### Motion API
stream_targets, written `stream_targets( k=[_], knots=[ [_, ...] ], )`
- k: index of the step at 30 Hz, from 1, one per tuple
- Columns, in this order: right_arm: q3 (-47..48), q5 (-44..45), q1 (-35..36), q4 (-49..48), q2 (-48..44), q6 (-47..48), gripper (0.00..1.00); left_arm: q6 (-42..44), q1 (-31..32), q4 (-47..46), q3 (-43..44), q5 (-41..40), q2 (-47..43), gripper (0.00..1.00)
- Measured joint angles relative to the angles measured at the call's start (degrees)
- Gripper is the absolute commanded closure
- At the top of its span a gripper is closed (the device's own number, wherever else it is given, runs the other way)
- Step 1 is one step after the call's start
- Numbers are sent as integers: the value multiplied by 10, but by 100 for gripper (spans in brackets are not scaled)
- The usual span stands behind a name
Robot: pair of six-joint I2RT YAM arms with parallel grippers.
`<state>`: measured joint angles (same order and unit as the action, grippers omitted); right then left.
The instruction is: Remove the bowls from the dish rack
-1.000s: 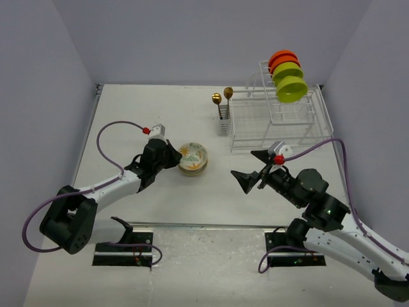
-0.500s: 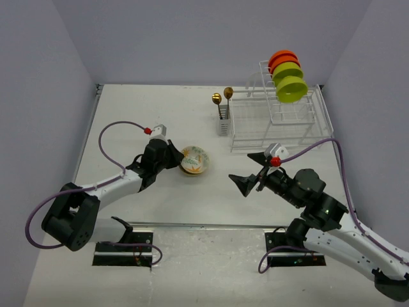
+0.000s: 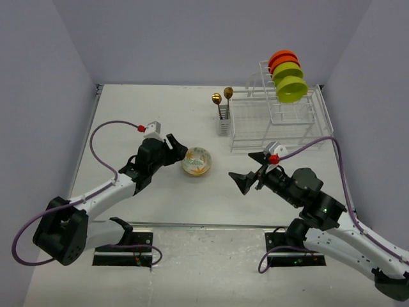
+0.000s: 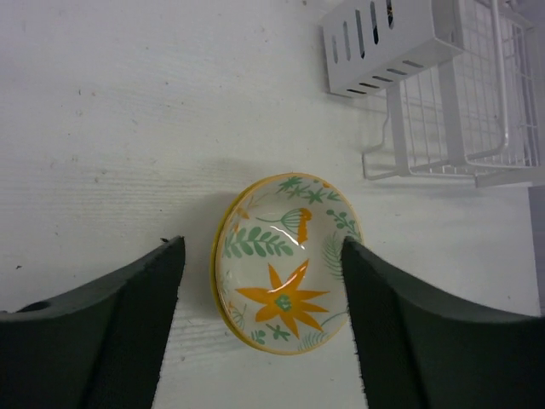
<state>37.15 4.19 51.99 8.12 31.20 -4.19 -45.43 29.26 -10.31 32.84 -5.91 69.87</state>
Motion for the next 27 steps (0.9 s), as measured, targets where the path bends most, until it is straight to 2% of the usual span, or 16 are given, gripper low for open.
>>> stream_targets(
  k=[1,2,6,9,12,14,17,20,22,24,27],
  knots=[
    [0,15,-3,0,5,-7,1,4,0,9,0,-5,-16,4],
    [3,30,-8,2,11,-14,1,7,0,20,0,-10,-34,0],
    [53,70,-71,27,56,-73,1,30,0,109,29,-30,-104,0],
    [119,73,-158,40,89,-136,1,59,0,196,93,-54,-141,0],
    [183,21,-288,42,118,-213,1,79,0,304,185,-100,-161,0],
    [224,-41,-399,38,144,-284,1,88,0,370,250,-150,-168,0],
    [267,-106,-503,27,195,-381,1,104,0,448,309,-211,-183,0],
    [271,-154,-563,8,240,-466,1,133,0,495,315,-251,-215,0],
    [246,-177,-596,-25,260,-526,7,151,0,502,296,-268,-246,0],
    [204,-202,-621,-85,270,-577,12,168,0,494,259,-285,-281,0],
    [179,-238,-644,-157,304,-634,14,181,0,482,190,-308,-336,0]
  ],
)
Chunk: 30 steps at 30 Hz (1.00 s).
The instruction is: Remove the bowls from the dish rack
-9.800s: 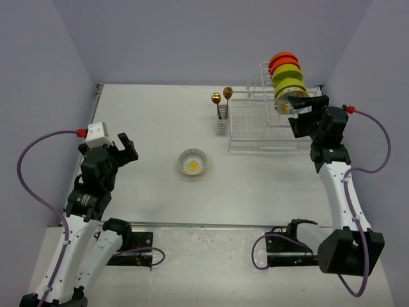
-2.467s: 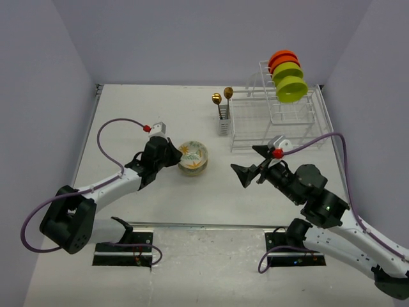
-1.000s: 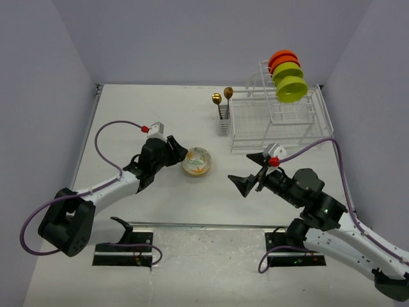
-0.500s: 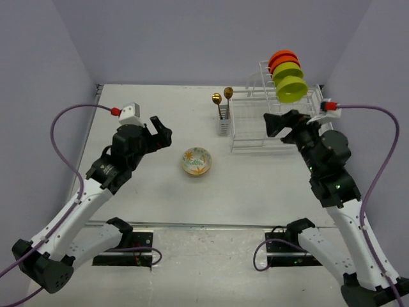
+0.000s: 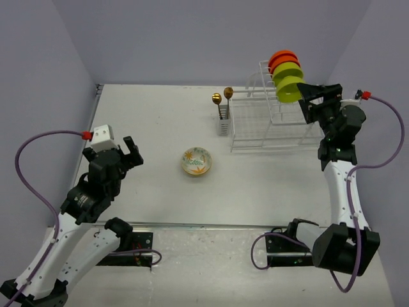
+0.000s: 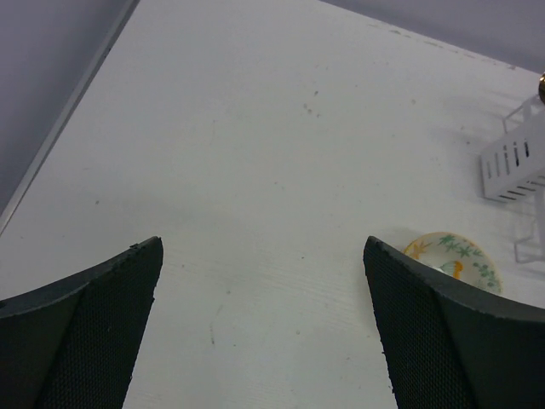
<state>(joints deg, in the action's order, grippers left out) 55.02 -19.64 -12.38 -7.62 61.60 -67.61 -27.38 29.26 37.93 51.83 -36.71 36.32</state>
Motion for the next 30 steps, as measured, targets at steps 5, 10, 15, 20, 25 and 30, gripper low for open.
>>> stream_targets(
  k=[5,10,15,20,25,30],
  knots=[
    [-3,-19,0,-79,53,-66,26,10,-16,-6,-42,7,-26,0],
    [-8,-3,0,-118,78,-109,34,18,-19,-26,-49,31,-38,0],
    [1,12,-1,-125,105,-124,37,24,-19,-32,-49,42,-37,0],
    [27,24,-1,-118,143,-126,40,28,-24,-39,-49,49,-33,0],
    [49,26,0,-116,178,-132,44,31,-40,-43,-49,66,-21,0],
    [57,38,14,-112,192,-144,50,32,-52,-45,-49,76,-10,0]
  ],
)
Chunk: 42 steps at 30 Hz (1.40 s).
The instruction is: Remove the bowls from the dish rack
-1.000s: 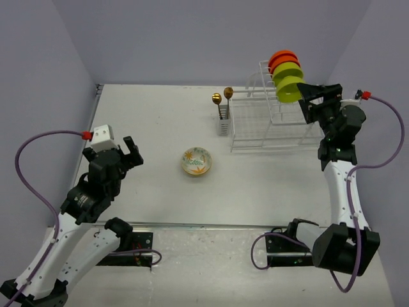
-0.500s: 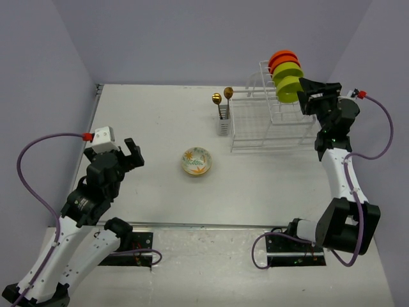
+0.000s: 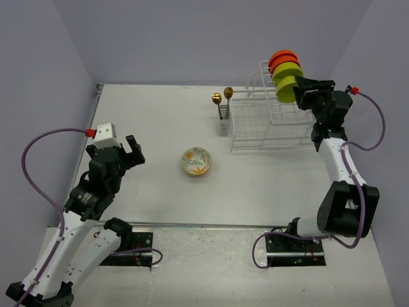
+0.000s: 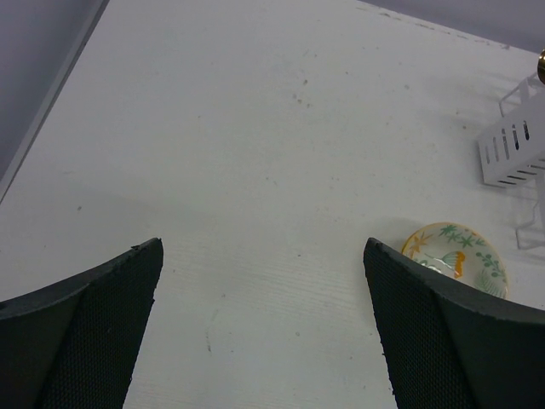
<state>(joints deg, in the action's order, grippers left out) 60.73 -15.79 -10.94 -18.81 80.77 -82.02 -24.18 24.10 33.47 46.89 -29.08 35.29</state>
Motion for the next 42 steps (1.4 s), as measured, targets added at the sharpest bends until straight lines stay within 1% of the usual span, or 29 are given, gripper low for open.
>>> stream_targets(
  k=[1,3,4,7,9,11,13,14,15,19,28,34,42],
  knots=[
    [0,2,6,-1,2,-3,50,0,-2,0,0,2,2,0],
    [0,4,16,-1,5,-12,57,0,-5,0,0,5,4,0],
    [0,5,21,-1,7,-19,63,0,-5,0,0,7,5,0],
    [0,13,29,-16,10,-36,68,4,-5,0,0,13,5,0],
    [-2,18,31,-22,10,-44,70,7,-5,0,0,16,5,0],
    [-7,25,33,-32,9,-51,75,9,-5,-1,-2,19,5,0],
    [-17,29,34,-50,6,-61,83,11,-5,-2,-3,22,5,0],
    [-22,31,34,-57,3,-65,85,12,-5,-3,-4,24,5,0],
    [-25,32,34,-61,1,-67,91,13,-5,-4,-5,26,5,0],
    [-37,35,35,-71,-8,-77,100,13,-5,-6,-7,30,5,0],
    [-74,41,35,-141,-10,-96,100,13,-5,-8,-7,31,5,0],
    [-108,43,35,-218,-9,-120,100,14,-5,-9,-7,32,6,0],
    [-114,43,35,-294,-9,-142,100,15,-5,-9,-7,33,11,0]
  ],
)
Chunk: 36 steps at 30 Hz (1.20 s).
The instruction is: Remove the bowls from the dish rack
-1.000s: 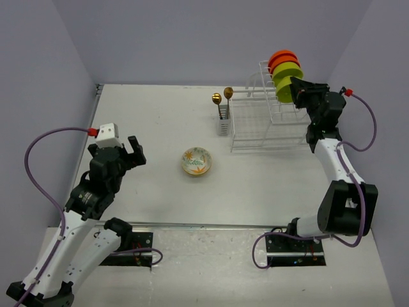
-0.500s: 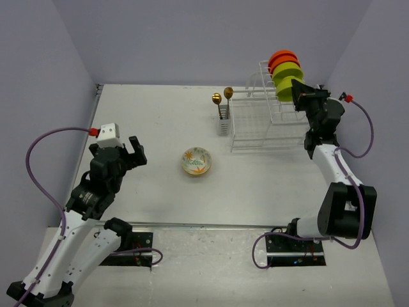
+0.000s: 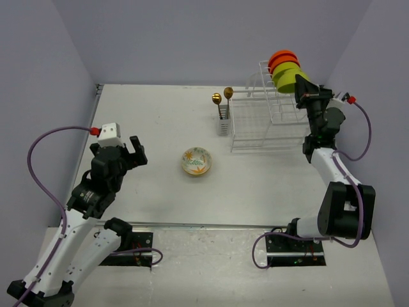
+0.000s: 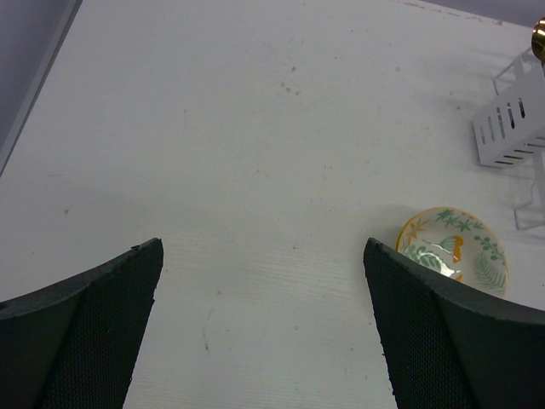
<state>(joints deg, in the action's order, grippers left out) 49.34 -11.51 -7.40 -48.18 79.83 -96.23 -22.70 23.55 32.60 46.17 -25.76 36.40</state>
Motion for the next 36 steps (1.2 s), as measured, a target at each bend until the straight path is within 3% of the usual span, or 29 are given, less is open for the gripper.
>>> stream_targets(
  k=[8,11,13,17,21,26,30,36],
  knots=[
    [-4,-22,0,-3,-46,2,100,0,-7,-1,0,0,1,0],
    [48,-80,3,90,-63,75,100,-1,-7,1,3,0,2,0],
    [140,-111,26,214,-62,184,100,-2,-7,12,25,2,12,0],
    [297,-121,175,417,-78,448,100,-7,-7,32,136,24,60,0],
    [319,-103,361,581,-126,683,100,-10,-8,34,301,79,132,0],
    [299,43,568,718,-125,908,100,-16,-9,35,440,190,200,0],
    [258,158,699,798,-90,1031,100,-15,-9,43,448,278,233,0],
    [256,231,789,856,-39,1126,100,-6,23,52,381,394,315,0]
  ],
)
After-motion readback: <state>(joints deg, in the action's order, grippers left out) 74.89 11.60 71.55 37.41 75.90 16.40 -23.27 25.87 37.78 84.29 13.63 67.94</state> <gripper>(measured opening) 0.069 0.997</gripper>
